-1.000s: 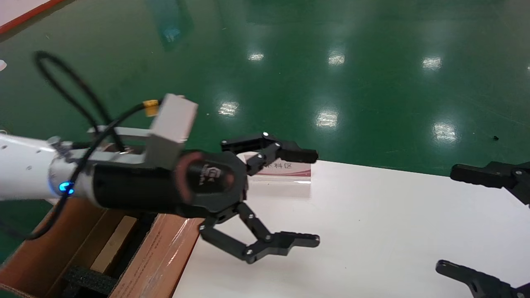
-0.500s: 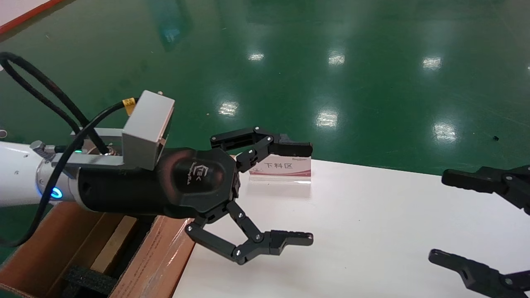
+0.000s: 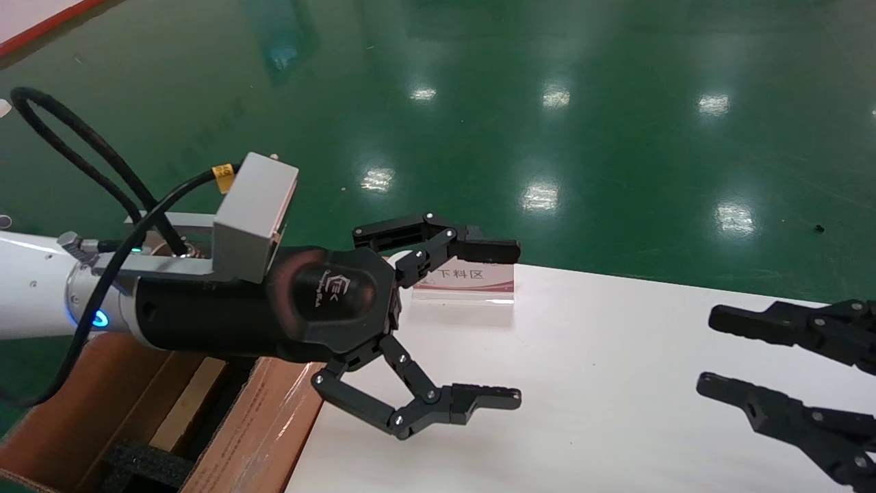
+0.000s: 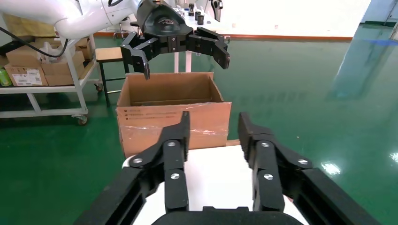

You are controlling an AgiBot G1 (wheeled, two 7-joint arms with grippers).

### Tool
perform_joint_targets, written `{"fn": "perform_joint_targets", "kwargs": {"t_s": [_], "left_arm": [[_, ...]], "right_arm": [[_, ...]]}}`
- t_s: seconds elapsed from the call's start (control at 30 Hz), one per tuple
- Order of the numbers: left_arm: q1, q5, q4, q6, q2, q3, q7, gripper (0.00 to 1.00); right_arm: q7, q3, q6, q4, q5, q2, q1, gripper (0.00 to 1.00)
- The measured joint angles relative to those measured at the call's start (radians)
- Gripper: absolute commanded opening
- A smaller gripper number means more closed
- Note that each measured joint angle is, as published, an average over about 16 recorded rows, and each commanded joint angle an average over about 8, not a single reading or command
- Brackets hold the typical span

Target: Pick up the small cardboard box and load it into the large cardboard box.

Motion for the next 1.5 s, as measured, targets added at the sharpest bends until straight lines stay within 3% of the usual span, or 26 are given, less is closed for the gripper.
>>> {"fn": "perform_joint_targets", "kwargs": {"t_s": [0.83,0.9,1.1,1.17,1.5], "left_arm": [[-0.006,0.003,0.000,-0.002,-0.001,0.008,-0.002,1.00],[-0.006,0.003,0.000,-0.002,-0.001,0.008,-0.002,1.00],[-0.006,0.003,0.000,-0.002,-0.001,0.009,-0.002,1.00],[-0.006,0.003,0.000,-0.002,-0.001,0.009,-0.002,1.00],[-0.007,0.003,0.000,-0.002,-0.001,0.009,-0.002,1.00]], "right_arm": [[0.000,0.000,0.000,0.000,0.000,0.000,0.000,0.00],[0.000,0.000,0.000,0.000,0.000,0.000,0.000,0.08],[0.000,0.000,0.000,0.000,0.000,0.000,0.000,0.84],[0.000,0.000,0.000,0.000,0.000,0.000,0.000,1.00],[0.000,0.000,0.000,0.000,0.000,0.000,0.000,1.00]]}}
